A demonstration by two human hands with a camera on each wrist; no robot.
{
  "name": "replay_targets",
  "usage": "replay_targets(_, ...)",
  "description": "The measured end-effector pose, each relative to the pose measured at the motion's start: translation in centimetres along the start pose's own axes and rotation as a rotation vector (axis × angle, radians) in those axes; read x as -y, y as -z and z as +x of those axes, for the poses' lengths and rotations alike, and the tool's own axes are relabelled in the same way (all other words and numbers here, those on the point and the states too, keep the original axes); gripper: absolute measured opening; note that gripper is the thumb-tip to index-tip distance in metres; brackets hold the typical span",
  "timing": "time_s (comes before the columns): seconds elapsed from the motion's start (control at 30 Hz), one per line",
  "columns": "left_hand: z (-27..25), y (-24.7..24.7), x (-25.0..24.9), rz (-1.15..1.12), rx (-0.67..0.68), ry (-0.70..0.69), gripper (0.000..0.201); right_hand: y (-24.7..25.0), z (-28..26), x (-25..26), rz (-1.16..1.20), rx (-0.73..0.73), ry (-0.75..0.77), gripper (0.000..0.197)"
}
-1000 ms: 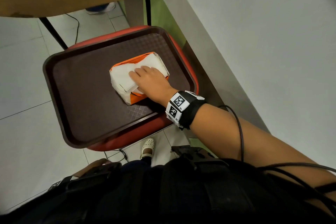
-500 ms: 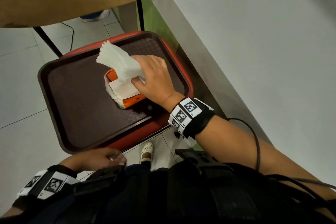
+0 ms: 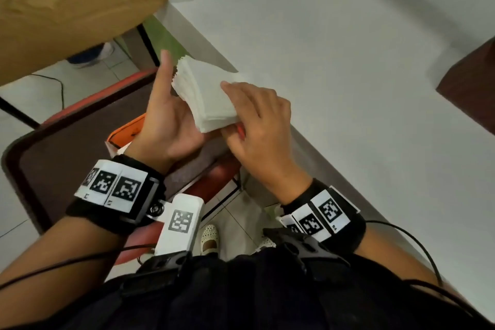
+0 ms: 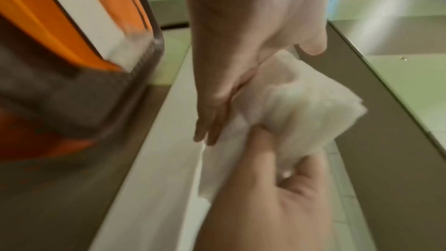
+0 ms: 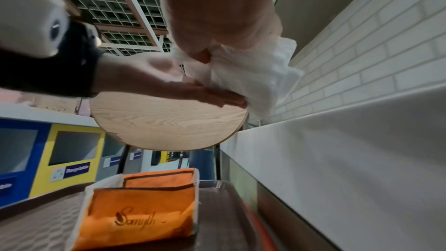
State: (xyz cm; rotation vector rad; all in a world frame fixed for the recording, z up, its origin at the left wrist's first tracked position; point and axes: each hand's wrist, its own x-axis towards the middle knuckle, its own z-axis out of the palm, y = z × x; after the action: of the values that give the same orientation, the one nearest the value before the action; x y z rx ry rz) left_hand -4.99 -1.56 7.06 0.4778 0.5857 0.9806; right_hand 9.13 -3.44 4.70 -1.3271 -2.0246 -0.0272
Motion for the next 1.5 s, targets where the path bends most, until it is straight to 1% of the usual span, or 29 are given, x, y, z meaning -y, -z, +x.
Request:
replay_targets(0.03, 0.7, -1.2, 0.1, -0.019, 0.008, 0.008, 0.071, 0.7, -0.4, -0.4, -0.051, 0.006, -0.004, 0.052)
replay_targets(0.07, 1.3, -2.2, 0.4, -0.008, 0.012, 0.023, 0.063, 1.4, -0.9, -0.8, -0.099, 0.030, -0.017, 0.053)
replay_targets(0.17, 3.0, -4.5, 1.4, 0.148, -0.001, 0.109, 0.020, 3.8, -2.2, -1.5, -0.178, 0.151, -0.105, 0.058)
replay_targets(0.2, 3.5, -5.3, 1.8, 0.188, -0.016, 0.142, 0.011, 4.6, -2.6, -1.7, -0.179, 0.195, -0.151, 0.061)
replay_targets(0.27, 4.5, -6.7, 2.5, 0.244, -0.043, 0.211, 0.004, 6.4, -3.3, -2.2, -0.156, 0.278, -0.240, 0.071)
replay_targets(0.3, 4.9, -7.5, 2.9, 0.266, -0.039, 0.242, 0.011, 7.3, -3.6, -2.6, -0.122, 0.304, -0.291, 0.074)
replay_targets(0.33, 5.4, -8.2, 3.3, 0.292, -0.033, 0.272, 0.024, 8.1, -3.8, -3.1, -0.067, 0.316, -0.363, 0.074)
replay_targets(0.37, 5.8, -8.7, 3.7, 0.316, -0.009, 0.291, 0.035, 8.9, -4.0, -3.9, 0.002, 0.309, -0.457, 0.070)
replay_targets(0.43, 6.7, -9.6, 4.7, 0.331, 0.033, 0.325, 0.053, 10.6, -4.4, -5.8, 0.162, 0.246, -0.688, 0.060)
replay_targets(0.47, 7.1, -9.9, 5.2, 0.322, 0.062, 0.347, 0.059, 11.3, -4.7, -6.9, 0.269, 0.215, -0.814, 0.059)
replay_targets(0.5, 7.4, -10.2, 5.6, 0.306, 0.100, 0.372, 0.062, 12.2, -5.1, -8.0, 0.419, 0.170, -0.941, 0.064)
replay_targets(0.57, 7.9, -11.0, 6.6, 0.232, 0.207, 0.423, 0.062, 13.8, -6.5, -10.1, 0.784, 0.022, -1.141, 0.079)
replay_targets(0.6, 8.2, -11.4, 7.1, 0.185, 0.257, 0.451, 0.063, 14.7, -7.3, -11.0, 0.978, -0.038, -1.208, 0.076)
replay_targets(0.63, 8.4, -11.8, 7.8, 0.156, 0.305, 0.476, 0.061, 15.6, -8.0, -11.6, 1.164, -0.099, -1.253, 0.065)
replay_targets(0.67, 8.7, -12.3, 8.4, 0.155, 0.343, 0.500, 0.059, 16.4, -8.7, -12.1, 1.327, -0.157, -1.271, 0.051)
replay_targets(0.7, 9.0, -12.7, 9.1, 0.196, 0.369, 0.519, 0.057, 17.1, -9.5, -12.5, 1.449, -0.202, -1.259, 0.041)
replay_targets(0.73, 9.3, -13.1, 9.7, 0.281, 0.376, 0.532, 0.056, 17.7, -10.2, -12.8, 1.497, -0.221, -1.227, 0.039)
replay_targets(0.77, 9.7, -13.5, 10.3, 0.408, 0.375, 0.521, 0.055, 18.1, -10.9, -13.2, 1.463, -0.233, -1.205, 0.045)
replay_targets(0.8, 10.1, -13.9, 10.9, 0.547, 0.377, 0.481, 0.055, 18.4, -11.4, -13.5, 1.384, -0.245, -1.189, 0.055)
replay_targets(0.83, 10.4, -14.2, 11.5, 0.681, 0.394, 0.414, 0.056, 18.7, -12.0, -13.8, 1.278, -0.271, -1.186, 0.063)
replay_targets(0.87, 10.6, -14.5, 12.1, 0.794, 0.412, 0.331, 0.057, 18.9, -12.6, -14.2, 1.181, -0.313, -1.186, 0.065)
replay_targets(0.97, 10.7, -15.1, 14.0, 1.001, 0.419, 0.064, 0.052, 19.5, -13.6, -14.5, 0.953, -0.389, -1.134, 0.047)
replay_targets(1.03, 10.6, -15.3, 15.5, 1.041, 0.426, -0.073, 0.055, 19.6, -14.2, -14.5, 0.844, -0.414, -1.090, 0.048)
replay_targets(1.1, 10.5, -15.5, 16.8, 1.045, 0.461, -0.136, 0.062, 19.5, -14.7, -14.8, 0.777, -0.431, -1.063, 0.052)
replay_targets(1.17, 10.8, -15.4, 17.7, 1.017, 0.493, -0.128, 0.077, 19.5, -15.2, -15.1, 0.796, -0.429, -1.051, 0.057)
replay_targets(1.23, 11.3, -15.3, 18.3, 0.979, 0.498, -0.080, 0.093, 19.3, -15.6, -15.4, 0.843, -0.428, -1.049, 0.064)
replay_targets(1.3, 11.6, -15.4, 18.9, 0.939, 0.508, -0.066, 0.105, 19.0, -15.7, -15.6, 0.839, -0.453, -1.046, 0.070)
replay_targets(1.4, 12.1, -15.4, 19.3, 0.934, 0.503, -0.085, 0.112, 18.9, -15.7, -15.8, 0.829, -0.492, -1.048, 0.072)
replay_targets(1.5, 13.0, -15.2, 19.1, 0.936, 0.492, -0.101, 0.111, 19.3, -16.0, -16.2, 0.852, -0.479, -1.079, 0.070)
